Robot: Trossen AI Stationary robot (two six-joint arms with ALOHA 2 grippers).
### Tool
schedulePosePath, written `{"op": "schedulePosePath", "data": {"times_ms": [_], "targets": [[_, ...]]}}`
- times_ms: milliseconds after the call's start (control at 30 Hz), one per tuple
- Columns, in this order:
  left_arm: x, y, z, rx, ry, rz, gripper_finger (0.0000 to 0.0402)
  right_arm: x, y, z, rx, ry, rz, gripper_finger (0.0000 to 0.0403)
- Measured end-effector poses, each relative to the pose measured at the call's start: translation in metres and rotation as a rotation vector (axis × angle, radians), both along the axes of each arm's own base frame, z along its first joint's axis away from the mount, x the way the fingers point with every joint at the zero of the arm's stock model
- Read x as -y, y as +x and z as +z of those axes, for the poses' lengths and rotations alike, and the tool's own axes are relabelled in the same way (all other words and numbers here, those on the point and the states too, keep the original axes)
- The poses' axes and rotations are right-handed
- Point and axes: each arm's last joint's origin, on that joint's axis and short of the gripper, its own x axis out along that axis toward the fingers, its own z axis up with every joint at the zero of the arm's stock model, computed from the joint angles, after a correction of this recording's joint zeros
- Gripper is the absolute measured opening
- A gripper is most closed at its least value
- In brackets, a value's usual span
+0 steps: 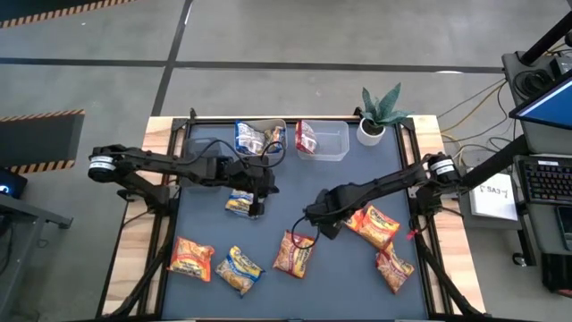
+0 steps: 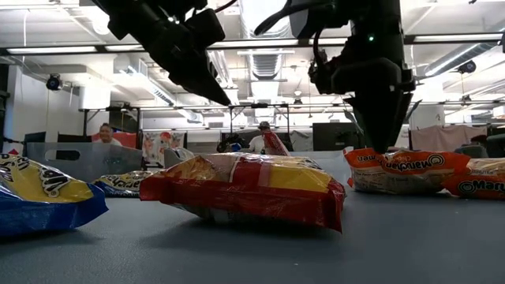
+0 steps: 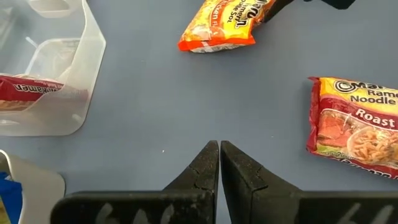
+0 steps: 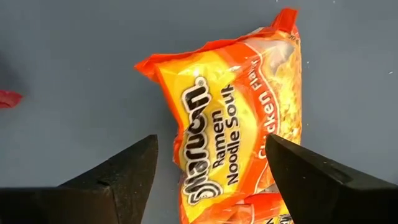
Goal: Sort Maruchan noodles
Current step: Put the orange noodle pack into the black bin
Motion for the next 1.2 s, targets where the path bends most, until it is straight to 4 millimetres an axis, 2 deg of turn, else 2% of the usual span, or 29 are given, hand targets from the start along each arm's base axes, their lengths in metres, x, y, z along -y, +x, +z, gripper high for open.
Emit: {"op": "schedulePosePath", "data": {"times_ms": [233,467,633,800,1200], "targets": [[0.000,0.000,0.000,0.000,0.000,0.000,0.0000,-0.003,0.002,-0.002,0.031,-0.029,0.000,0.0283],[0.000,0.000,0.000,0.000,0.000,0.000,0.0000,-0.005,0.009,-0.027,-0.010,-0.096,0.019,0.0271],[0.000,0.000,0.000,0.000,0.000,0.001,0.0000,-0.004,0.012,-0.041,-0.044,-0.168,0.023,0.0246],[0.000,0.000,0.000,0.004,0.000,0.000,0.0000,-0.003,0.012,-0.044,-0.048,-0.192,0.010,0.0196],[0.000,0.003,0.004,0.043,0.005,-0.003,0.0000,-0.003,0.012,-0.042,-0.042,-0.190,0.036,0.0020]]}}
